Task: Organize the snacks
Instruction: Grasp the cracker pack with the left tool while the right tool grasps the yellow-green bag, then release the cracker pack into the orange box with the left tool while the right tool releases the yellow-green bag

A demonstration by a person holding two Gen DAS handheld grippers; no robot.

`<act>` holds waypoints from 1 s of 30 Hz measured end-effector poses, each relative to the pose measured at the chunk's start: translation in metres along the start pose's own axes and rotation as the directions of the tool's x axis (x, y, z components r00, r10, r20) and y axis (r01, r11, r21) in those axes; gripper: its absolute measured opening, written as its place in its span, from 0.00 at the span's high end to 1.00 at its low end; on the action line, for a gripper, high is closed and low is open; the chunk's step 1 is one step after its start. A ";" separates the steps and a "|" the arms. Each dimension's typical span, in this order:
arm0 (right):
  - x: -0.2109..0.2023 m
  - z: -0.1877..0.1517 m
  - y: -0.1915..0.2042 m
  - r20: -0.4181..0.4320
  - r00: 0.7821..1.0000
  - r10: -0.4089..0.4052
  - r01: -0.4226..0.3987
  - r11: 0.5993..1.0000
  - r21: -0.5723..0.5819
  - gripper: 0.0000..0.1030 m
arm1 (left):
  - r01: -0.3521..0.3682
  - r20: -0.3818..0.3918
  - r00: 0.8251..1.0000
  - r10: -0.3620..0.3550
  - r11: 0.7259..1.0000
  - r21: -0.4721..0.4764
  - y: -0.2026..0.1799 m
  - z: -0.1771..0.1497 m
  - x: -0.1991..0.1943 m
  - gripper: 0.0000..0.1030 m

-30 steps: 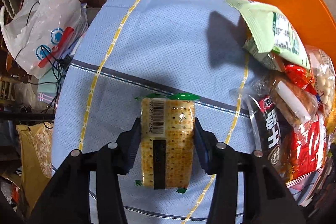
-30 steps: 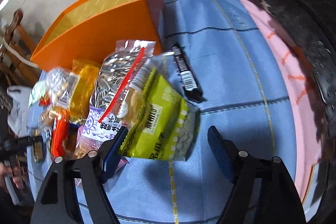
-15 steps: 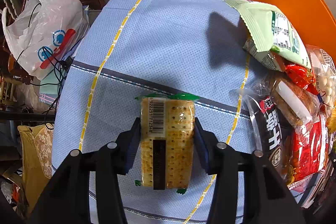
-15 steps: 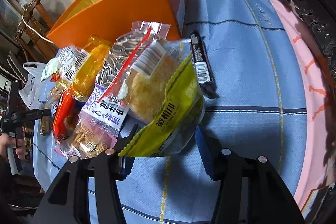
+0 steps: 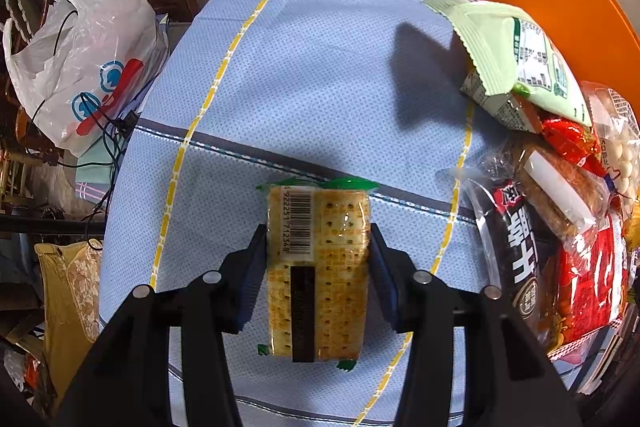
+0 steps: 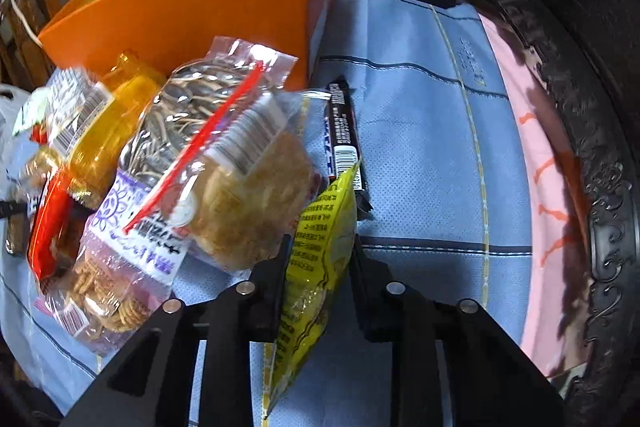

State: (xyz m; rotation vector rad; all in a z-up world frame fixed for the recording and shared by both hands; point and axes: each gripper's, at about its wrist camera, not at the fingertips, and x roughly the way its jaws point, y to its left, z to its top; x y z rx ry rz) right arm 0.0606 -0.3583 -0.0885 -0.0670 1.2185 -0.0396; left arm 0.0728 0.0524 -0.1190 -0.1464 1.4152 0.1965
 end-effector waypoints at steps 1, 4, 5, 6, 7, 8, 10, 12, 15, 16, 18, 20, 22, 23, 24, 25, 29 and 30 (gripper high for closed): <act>-0.005 -0.001 -0.001 0.009 1.000 0.024 -0.024 1.000 0.012 0.77 | 0.000 0.001 1.000 0.000 1.000 0.004 0.000 0.000 0.000 0.54; -0.019 -0.008 -0.006 0.023 0.996 0.087 -0.088 0.995 0.054 0.78 | 0.002 0.011 1.000 -0.002 1.000 0.028 -0.001 -0.002 -0.001 0.55; -0.025 -0.011 -0.007 0.032 0.994 0.109 -0.111 0.991 0.072 0.78 | 0.007 0.010 1.000 -0.007 0.999 0.038 -0.002 -0.003 -0.003 0.55; -0.029 -0.012 -0.007 0.036 0.992 0.124 -0.126 0.989 0.075 0.79 | 0.018 0.009 1.000 -0.018 0.999 0.040 -0.002 -0.005 -0.005 0.55; -0.037 -0.013 -0.005 0.051 0.989 0.142 -0.145 0.987 0.073 0.79 | 0.031 0.017 0.999 -0.032 0.999 0.042 -0.003 -0.006 -0.010 0.55; -0.045 -0.014 -0.003 0.064 0.985 0.158 -0.163 0.984 0.069 0.79 | 0.041 0.027 0.999 -0.043 0.998 0.050 -0.004 -0.007 -0.015 0.55; -0.059 -0.014 0.002 0.088 0.978 0.191 -0.197 0.979 0.060 0.79 | 0.048 0.049 0.997 -0.052 0.996 0.079 -0.007 -0.009 -0.029 0.55; -0.072 -0.009 0.008 0.117 0.969 0.218 -0.225 0.973 0.044 0.79 | 0.069 0.072 0.994 -0.076 0.993 0.096 -0.010 -0.008 -0.045 0.55; -0.094 0.005 0.021 0.171 0.952 0.253 -0.259 0.966 0.014 0.79 | 0.095 0.111 0.988 -0.109 0.988 0.121 -0.015 -0.002 -0.069 0.55; -0.098 0.010 0.023 0.183 0.947 0.264 -0.269 0.963 0.005 0.79 | 0.105 0.130 0.984 -0.123 0.986 0.132 -0.020 0.001 -0.081 0.55; -0.108 0.022 0.029 0.214 0.936 0.281 -0.284 0.959 -0.015 0.79 | 0.124 0.159 0.976 -0.149 0.980 0.155 -0.028 0.008 -0.099 0.55; -0.119 0.037 0.032 0.248 0.922 0.299 -0.300 0.953 -0.035 0.79 | 0.132 0.205 0.964 -0.171 0.973 0.191 -0.041 0.019 -0.122 0.55; -0.126 0.058 0.033 0.279 0.907 0.316 -0.316 0.948 -0.048 0.79 | 0.137 0.237 0.953 -0.190 0.965 0.222 -0.055 0.032 -0.139 0.55; -0.130 0.066 0.034 0.292 0.901 0.320 -0.318 0.946 -0.054 0.79 | 0.143 0.253 0.946 -0.204 0.960 0.239 -0.064 0.041 -0.147 0.55; -0.132 0.075 0.036 0.304 0.898 0.318 -0.316 0.947 -0.059 0.79 | 0.145 0.267 0.940 -0.213 0.957 0.253 -0.074 0.051 -0.154 0.55; -0.133 0.086 0.038 0.316 0.894 0.317 -0.313 0.947 -0.067 0.79 | 0.149 0.273 0.936 -0.222 0.953 0.263 -0.085 0.060 -0.159 0.55; -0.120 0.131 0.040 0.338 0.889 0.309 -0.304 0.950 -0.068 0.79 | 0.155 0.294 0.924 -0.244 0.942 0.297 -0.124 0.106 -0.167 0.55; -0.115 0.141 0.039 0.341 0.888 0.308 -0.305 0.950 -0.064 0.79 | 0.152 0.295 0.924 -0.243 0.942 0.298 -0.132 0.115 -0.166 0.55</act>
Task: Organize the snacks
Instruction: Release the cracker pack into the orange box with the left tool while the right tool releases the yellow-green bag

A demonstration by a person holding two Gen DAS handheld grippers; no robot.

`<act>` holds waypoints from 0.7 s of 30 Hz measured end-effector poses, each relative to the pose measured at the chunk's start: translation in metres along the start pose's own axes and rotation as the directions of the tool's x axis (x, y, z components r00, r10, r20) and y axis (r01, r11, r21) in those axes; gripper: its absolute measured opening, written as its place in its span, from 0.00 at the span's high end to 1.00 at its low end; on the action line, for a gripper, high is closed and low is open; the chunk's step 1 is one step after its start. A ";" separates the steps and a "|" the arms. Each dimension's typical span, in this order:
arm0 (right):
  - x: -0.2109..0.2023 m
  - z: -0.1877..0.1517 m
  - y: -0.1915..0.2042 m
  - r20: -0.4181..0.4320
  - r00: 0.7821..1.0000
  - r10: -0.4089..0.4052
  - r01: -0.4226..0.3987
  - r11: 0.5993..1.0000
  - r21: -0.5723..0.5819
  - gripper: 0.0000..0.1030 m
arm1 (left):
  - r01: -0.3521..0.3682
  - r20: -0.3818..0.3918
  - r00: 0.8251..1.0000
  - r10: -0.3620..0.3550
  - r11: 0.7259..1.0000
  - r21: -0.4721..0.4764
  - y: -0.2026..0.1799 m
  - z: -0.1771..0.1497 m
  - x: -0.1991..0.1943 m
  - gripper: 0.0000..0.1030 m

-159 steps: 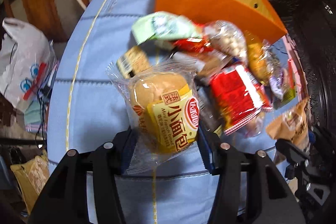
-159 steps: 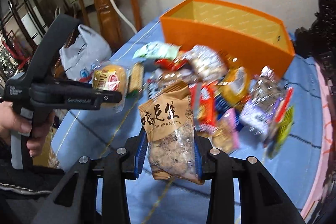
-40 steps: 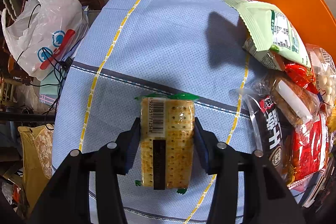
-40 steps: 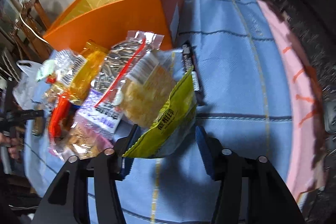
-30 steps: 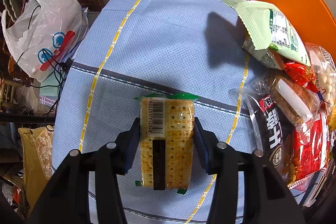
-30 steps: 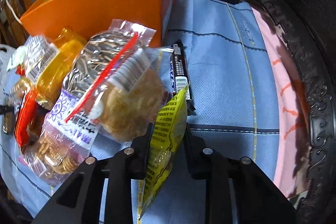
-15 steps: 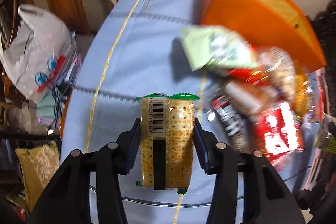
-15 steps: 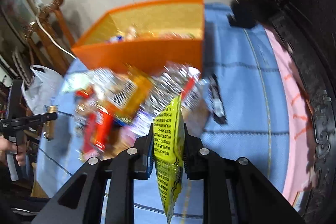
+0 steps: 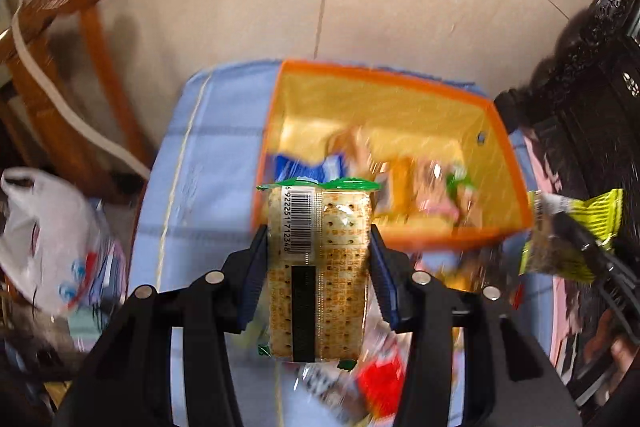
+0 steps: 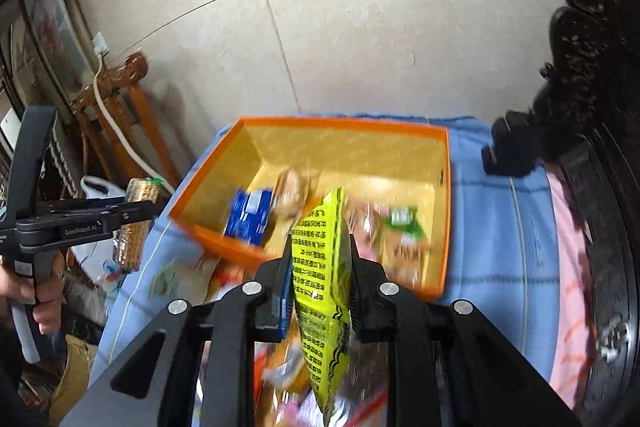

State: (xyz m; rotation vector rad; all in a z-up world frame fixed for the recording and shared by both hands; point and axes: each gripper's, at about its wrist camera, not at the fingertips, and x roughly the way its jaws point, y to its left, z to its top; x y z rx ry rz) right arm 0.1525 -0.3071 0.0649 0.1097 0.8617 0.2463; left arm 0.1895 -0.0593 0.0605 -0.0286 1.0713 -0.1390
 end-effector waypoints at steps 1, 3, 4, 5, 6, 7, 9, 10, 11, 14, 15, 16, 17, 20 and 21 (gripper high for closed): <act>0.010 0.010 -0.003 0.003 1.000 -0.001 0.001 1.000 0.009 0.79 | -0.003 -0.005 1.000 0.003 1.000 0.001 -0.007 0.014 0.009 0.55; 0.028 0.023 -0.010 -0.004 1.000 -0.009 0.009 1.000 0.020 0.79 | 0.008 -0.010 1.000 -0.008 1.000 0.004 -0.017 0.038 0.028 0.55; 0.040 0.029 -0.014 -0.005 1.000 -0.022 0.022 0.999 0.024 0.79 | 0.003 -0.016 1.000 -0.003 1.000 0.003 -0.019 0.045 0.039 0.55; 0.050 0.034 -0.018 -0.010 0.999 -0.031 0.031 0.999 0.034 0.78 | 0.005 -0.025 1.000 -0.005 1.000 0.005 -0.024 0.054 0.050 0.55; 0.062 0.036 -0.022 -0.026 0.999 -0.038 0.039 0.998 0.044 0.76 | 0.013 -0.032 0.999 -0.013 1.000 0.005 -0.026 0.056 0.059 0.54; 0.077 0.038 -0.027 -0.060 0.997 -0.058 0.061 0.997 0.051 0.69 | 0.015 -0.046 0.999 -0.016 1.000 -0.003 -0.030 0.060 0.072 0.53; 0.089 0.035 -0.030 -0.072 0.992 -0.100 0.104 0.993 0.057 0.31 | -0.036 -0.065 0.997 0.035 0.999 -0.005 -0.032 0.059 0.087 0.24; 0.087 0.031 -0.031 -0.037 0.989 -0.141 0.143 0.988 0.066 0.21 | -0.064 -0.061 0.996 0.064 0.998 -0.003 -0.032 0.056 0.089 0.19; 0.080 0.026 -0.032 0.008 0.986 -0.167 0.166 0.983 0.074 0.17 | -0.059 -0.045 0.997 0.059 0.998 -0.003 -0.031 0.052 0.089 0.17; 0.067 0.013 -0.037 0.036 0.978 -0.206 0.202 0.975 0.092 0.07 | -0.041 -0.048 0.998 0.041 0.999 0.012 -0.026 0.039 0.087 0.17; 0.063 0.007 -0.039 0.020 0.980 -0.196 0.193 0.974 0.118 0.07 | -0.035 -0.059 0.998 0.036 0.999 0.018 -0.023 0.035 0.086 0.17; 0.059 0.002 -0.041 0.008 0.982 -0.189 0.186 0.973 0.138 0.06 | -0.026 -0.061 0.998 0.027 0.999 0.023 -0.022 0.030 0.082 0.17; 0.055 -0.003 -0.041 -0.003 0.983 -0.184 0.182 0.970 0.159 0.06 | -0.019 -0.055 0.998 0.020 0.999 0.027 -0.019 0.023 0.078 0.17; 0.039 -0.027 -0.042 -0.026 0.989 -0.143 0.145 0.964 0.223 0.05 | -0.028 -0.047 0.998 0.030 0.999 0.039 -0.007 -0.003 0.064 0.17; 0.032 -0.037 -0.042 -0.029 0.990 -0.136 0.139 0.960 0.244 0.05 | -0.028 -0.054 0.998 0.030 0.999 0.035 -0.003 -0.014 0.060 0.17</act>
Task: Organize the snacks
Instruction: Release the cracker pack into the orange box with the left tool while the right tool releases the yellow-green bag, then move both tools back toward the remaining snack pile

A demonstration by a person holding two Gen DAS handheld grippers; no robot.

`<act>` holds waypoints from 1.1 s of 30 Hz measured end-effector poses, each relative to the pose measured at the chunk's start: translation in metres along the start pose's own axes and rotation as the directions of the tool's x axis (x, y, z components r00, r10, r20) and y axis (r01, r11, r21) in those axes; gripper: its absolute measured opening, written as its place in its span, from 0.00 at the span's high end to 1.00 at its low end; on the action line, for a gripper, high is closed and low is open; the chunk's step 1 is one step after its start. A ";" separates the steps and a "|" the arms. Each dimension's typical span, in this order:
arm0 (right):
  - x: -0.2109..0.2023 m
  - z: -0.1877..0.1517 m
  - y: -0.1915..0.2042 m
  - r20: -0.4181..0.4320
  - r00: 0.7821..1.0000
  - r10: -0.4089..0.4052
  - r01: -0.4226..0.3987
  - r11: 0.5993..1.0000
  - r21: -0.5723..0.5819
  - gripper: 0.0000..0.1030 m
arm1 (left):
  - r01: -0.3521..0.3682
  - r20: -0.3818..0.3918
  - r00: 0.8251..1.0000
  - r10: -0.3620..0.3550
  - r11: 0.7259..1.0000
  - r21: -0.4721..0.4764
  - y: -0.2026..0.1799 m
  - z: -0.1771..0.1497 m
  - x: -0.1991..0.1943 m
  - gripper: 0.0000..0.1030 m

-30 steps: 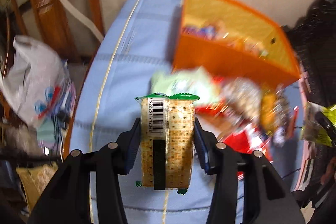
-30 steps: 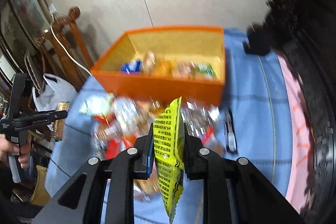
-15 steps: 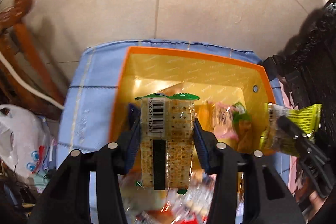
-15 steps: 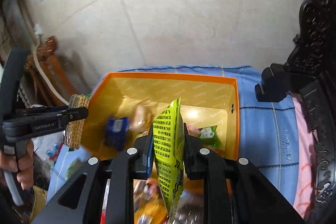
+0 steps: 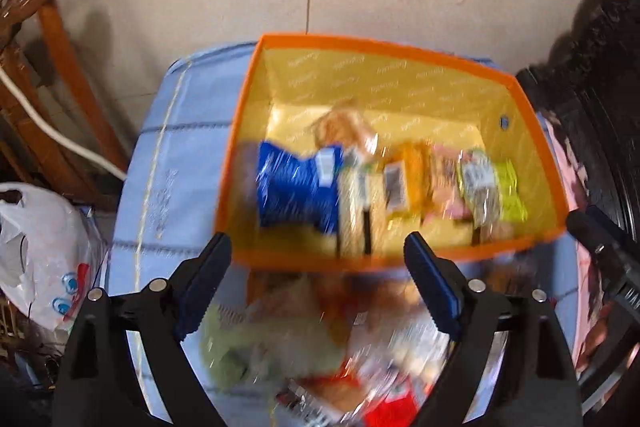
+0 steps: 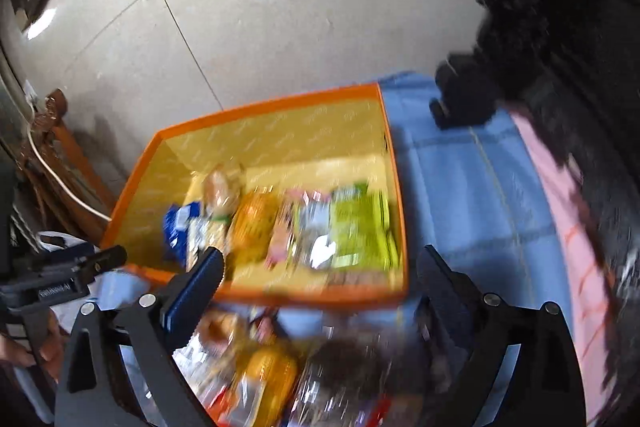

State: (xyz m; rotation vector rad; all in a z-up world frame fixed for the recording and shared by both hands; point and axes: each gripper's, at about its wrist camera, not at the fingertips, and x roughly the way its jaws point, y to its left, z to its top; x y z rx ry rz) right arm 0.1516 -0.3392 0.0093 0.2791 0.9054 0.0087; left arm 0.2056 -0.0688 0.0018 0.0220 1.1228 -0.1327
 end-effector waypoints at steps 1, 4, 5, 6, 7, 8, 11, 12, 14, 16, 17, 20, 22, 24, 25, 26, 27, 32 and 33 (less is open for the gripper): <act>-0.004 -0.009 -0.002 -0.008 1.000 0.006 -0.006 1.000 0.014 0.05 | 0.002 -0.007 1.000 -0.002 1.000 -0.005 0.002 -0.009 -0.005 0.17; -0.015 -0.038 -0.006 -0.059 0.998 0.038 -0.035 0.998 0.052 0.05 | 0.009 -0.043 0.999 -0.010 0.999 -0.031 0.017 -0.046 -0.014 0.15; -0.019 -0.047 -0.007 -0.063 0.997 0.040 -0.036 0.998 0.059 0.05 | 0.007 -0.053 0.999 -0.009 0.999 -0.038 0.022 -0.056 -0.014 0.15; -0.024 -0.060 -0.008 -0.076 0.996 0.039 -0.034 0.997 0.064 0.05 | -0.003 -0.069 0.998 0.000 0.999 -0.045 0.027 -0.071 -0.014 0.14; -0.026 -0.068 -0.008 -0.088 0.995 0.042 -0.037 0.997 0.063 0.05 | -0.009 -0.084 0.996 0.005 0.999 -0.049 0.031 -0.080 -0.013 0.14; -0.029 -0.077 -0.008 -0.098 0.994 0.045 -0.039 0.997 0.065 0.05 | -0.014 -0.103 0.995 0.008 0.998 -0.057 0.035 -0.091 -0.012 0.14; -0.038 -0.107 -0.010 -0.132 0.991 0.026 -0.017 0.997 0.070 0.05 | -0.015 -0.158 0.988 0.001 0.996 -0.092 0.045 -0.122 -0.008 0.14; -0.039 -0.115 -0.010 -0.144 0.989 0.018 -0.009 0.998 0.068 0.05 | -0.015 -0.173 0.985 -0.002 0.995 -0.096 0.047 -0.132 -0.006 0.14; -0.039 -0.134 -0.008 -0.185 0.983 0.007 0.002 0.999 0.050 0.05 | -0.021 -0.204 0.979 0.000 0.995 -0.100 0.047 -0.144 -0.003 0.14; -0.039 -0.149 -0.004 -0.214 0.977 0.005 0.002 0.999 0.034 0.05 | -0.020 -0.232 0.973 -0.003 0.995 -0.097 0.045 -0.158 0.000 0.14; -0.040 -0.154 -0.003 -0.221 0.975 0.002 0.005 1.000 0.030 0.05 | -0.020 -0.240 0.971 -0.004 0.995 -0.098 0.043 -0.163 0.002 0.14; -0.044 -0.166 0.003 -0.236 0.972 -0.009 0.010 1.000 0.003 0.05 | -0.024 -0.276 0.961 -0.011 0.992 -0.122 0.039 -0.173 0.010 0.14; -0.048 -0.170 0.005 -0.234 0.972 -0.004 0.004 1.000 -0.003 0.05 | -0.021 -0.286 0.958 -0.023 0.988 -0.153 0.036 -0.176 0.014 0.14; -0.054 -0.173 0.007 -0.231 0.973 0.000 -0.002 1.000 -0.010 0.05 | -0.008 -0.299 0.953 -0.052 0.981 -0.196 0.029 -0.178 0.022 0.14; -0.055 -0.175 0.008 -0.234 0.972 0.003 -0.005 1.000 -0.012 0.05 | 0.000 -0.309 0.949 -0.066 0.978 -0.208 0.025 -0.178 0.027 0.15; -0.056 -0.178 0.008 -0.240 0.971 0.007 -0.011 1.000 -0.014 0.05 | -0.004 -0.321 0.945 -0.064 0.978 -0.208 0.021 -0.178 0.033 0.16; -0.056 -0.181 0.008 -0.247 0.969 0.011 -0.016 1.000 -0.018 0.05 | -0.011 -0.332 0.942 -0.059 0.978 -0.206 0.017 -0.178 0.038 0.22; -0.049 -0.196 0.011 -0.284 0.959 -0.003 -0.009 0.999 -0.041 0.05 | -0.022 -0.381 0.923 -0.062 0.977 -0.214 0.003 -0.179 0.057 0.45; -0.047 -0.199 0.015 -0.288 0.958 -0.012 -0.004 0.998 -0.056 0.05 | -0.026 -0.368 0.929 -0.047 0.981 -0.192 0.002 -0.179 0.056 0.60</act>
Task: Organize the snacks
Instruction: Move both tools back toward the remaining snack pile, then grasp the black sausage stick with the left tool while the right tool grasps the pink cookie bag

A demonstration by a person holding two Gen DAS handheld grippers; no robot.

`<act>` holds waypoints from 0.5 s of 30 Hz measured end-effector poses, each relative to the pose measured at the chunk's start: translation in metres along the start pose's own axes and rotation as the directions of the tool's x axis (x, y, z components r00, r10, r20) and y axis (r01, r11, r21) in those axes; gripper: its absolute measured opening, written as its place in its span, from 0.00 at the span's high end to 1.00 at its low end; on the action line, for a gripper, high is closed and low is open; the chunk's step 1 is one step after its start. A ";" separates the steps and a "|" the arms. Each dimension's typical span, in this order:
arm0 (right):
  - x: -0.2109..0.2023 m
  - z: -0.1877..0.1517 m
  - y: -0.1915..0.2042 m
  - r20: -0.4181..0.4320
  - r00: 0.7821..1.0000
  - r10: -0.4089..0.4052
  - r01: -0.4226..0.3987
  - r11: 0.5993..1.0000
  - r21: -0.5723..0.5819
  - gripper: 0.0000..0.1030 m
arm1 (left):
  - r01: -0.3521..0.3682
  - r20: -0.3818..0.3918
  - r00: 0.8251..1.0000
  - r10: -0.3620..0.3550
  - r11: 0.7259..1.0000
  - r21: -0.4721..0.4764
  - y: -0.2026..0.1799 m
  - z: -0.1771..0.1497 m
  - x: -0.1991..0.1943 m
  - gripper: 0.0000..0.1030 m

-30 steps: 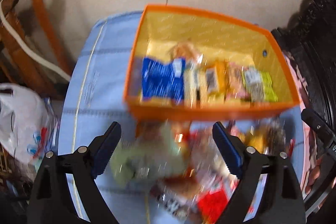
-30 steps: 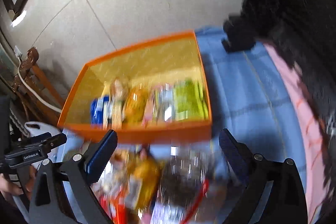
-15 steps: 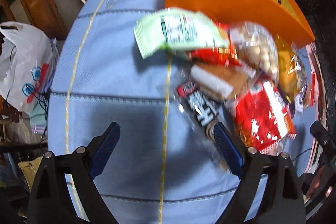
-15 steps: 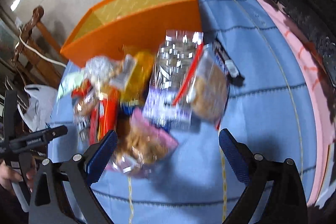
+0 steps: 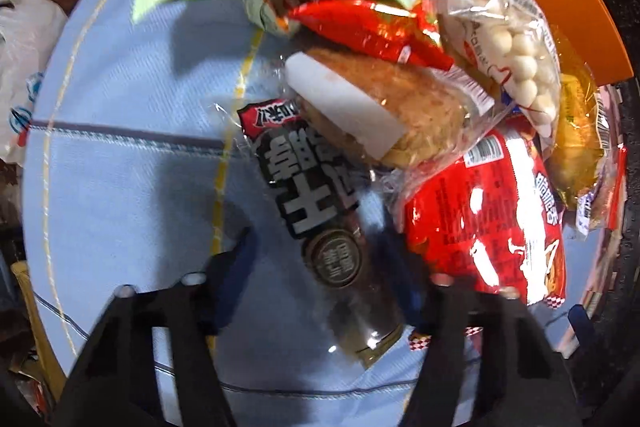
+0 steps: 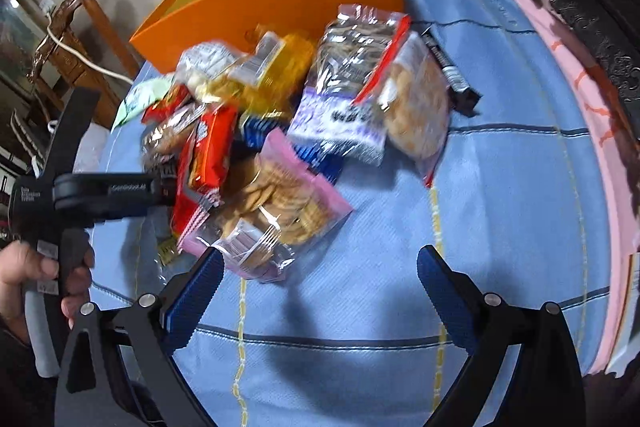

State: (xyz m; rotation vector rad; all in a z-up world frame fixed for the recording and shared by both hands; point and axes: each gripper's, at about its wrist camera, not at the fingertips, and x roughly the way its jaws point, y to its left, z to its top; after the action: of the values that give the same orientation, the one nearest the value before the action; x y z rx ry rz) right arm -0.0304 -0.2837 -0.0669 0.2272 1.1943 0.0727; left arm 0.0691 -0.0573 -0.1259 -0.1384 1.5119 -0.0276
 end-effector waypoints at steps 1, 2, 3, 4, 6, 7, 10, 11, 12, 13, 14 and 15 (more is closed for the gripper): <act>0.002 0.000 0.004 0.001 1.000 -0.009 0.009 1.000 -0.022 0.05 | 0.004 0.005 1.000 -0.005 1.000 0.017 0.000 -0.001 -0.002 0.61; 0.004 -0.002 0.011 0.004 1.000 -0.014 0.015 0.998 -0.066 0.05 | 0.000 0.005 1.000 0.000 1.000 0.020 0.000 -0.003 -0.003 0.65; 0.009 -0.003 0.020 -0.001 1.000 -0.022 0.021 0.993 -0.119 0.05 | 0.002 0.001 1.000 -0.002 1.000 0.016 0.004 -0.004 -0.003 0.68; 0.013 -0.004 0.025 -0.012 1.000 -0.028 0.026 0.989 -0.148 0.05 | 0.007 -0.005 1.000 -0.007 1.000 0.012 0.009 -0.007 -0.004 0.69; 0.024 -0.003 0.033 -0.039 0.999 -0.028 0.021 0.985 -0.174 0.05 | -0.005 -0.011 1.000 0.006 1.000 0.015 0.018 -0.012 -0.007 0.72; 0.027 -0.001 0.034 -0.042 0.999 -0.030 0.023 0.986 -0.164 0.05 | -0.015 -0.009 1.000 0.015 1.000 0.010 0.025 -0.016 -0.009 0.72; 0.039 0.009 0.035 -0.046 0.999 -0.002 -0.002 0.996 -0.092 0.05 | -0.009 -0.010 1.000 0.009 1.000 -0.015 0.040 -0.026 -0.010 0.72; 0.046 0.012 0.039 -0.062 0.998 -0.011 0.005 0.996 -0.094 0.05 | -0.006 -0.008 1.000 0.006 1.000 -0.016 0.042 -0.028 -0.010 0.72; 0.054 0.013 0.045 -0.072 0.997 -0.029 0.020 0.992 -0.123 0.03 | -0.003 -0.005 1.000 0.003 1.000 -0.016 0.042 -0.028 -0.010 0.72; 0.059 0.015 0.049 -0.066 0.997 -0.049 0.038 0.988 -0.147 0.03 | 0.003 -0.002 1.000 -0.003 1.000 -0.017 0.043 -0.030 -0.010 0.72; 0.063 0.016 0.054 -0.056 0.996 -0.070 0.059 0.982 -0.178 0.03 | 0.004 0.001 1.000 -0.004 1.000 -0.017 0.044 -0.030 -0.010 0.72; 0.065 0.016 0.059 -0.045 0.995 -0.087 0.076 0.976 -0.206 0.03 | 0.002 0.004 1.000 -0.002 1.000 -0.014 0.045 -0.031 -0.010 0.71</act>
State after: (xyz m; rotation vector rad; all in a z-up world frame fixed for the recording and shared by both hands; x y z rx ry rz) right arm 0.0123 -0.2173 -0.1082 -0.0048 1.2393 0.1294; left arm 0.0347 -0.0135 -0.1221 -0.1510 1.5077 -0.0187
